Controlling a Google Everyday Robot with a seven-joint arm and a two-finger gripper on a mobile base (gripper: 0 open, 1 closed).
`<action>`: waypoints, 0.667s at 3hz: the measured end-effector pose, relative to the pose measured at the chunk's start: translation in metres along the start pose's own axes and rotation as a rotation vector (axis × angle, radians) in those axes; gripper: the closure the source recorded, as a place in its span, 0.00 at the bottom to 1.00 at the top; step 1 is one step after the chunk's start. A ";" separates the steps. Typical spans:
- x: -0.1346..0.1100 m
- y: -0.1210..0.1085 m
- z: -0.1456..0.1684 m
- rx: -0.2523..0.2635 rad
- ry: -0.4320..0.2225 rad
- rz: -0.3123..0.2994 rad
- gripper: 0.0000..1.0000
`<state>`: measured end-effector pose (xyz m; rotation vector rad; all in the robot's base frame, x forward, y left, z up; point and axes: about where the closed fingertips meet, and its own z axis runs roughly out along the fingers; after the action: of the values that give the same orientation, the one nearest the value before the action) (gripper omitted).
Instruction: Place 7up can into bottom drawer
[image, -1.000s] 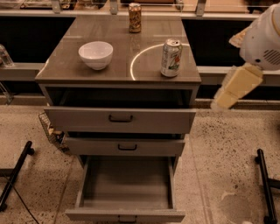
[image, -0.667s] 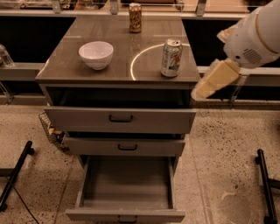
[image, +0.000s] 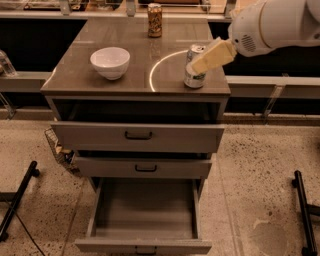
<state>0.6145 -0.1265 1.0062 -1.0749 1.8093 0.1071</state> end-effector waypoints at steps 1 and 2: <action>-0.016 -0.028 0.019 0.053 -0.126 0.052 0.00; -0.017 -0.042 0.034 0.070 -0.203 0.116 0.00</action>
Offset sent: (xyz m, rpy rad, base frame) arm 0.0803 -0.0054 0.0078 0.3377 -0.1345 -0.0652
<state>0.6695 -0.1241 1.0178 -0.8777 1.6780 0.2137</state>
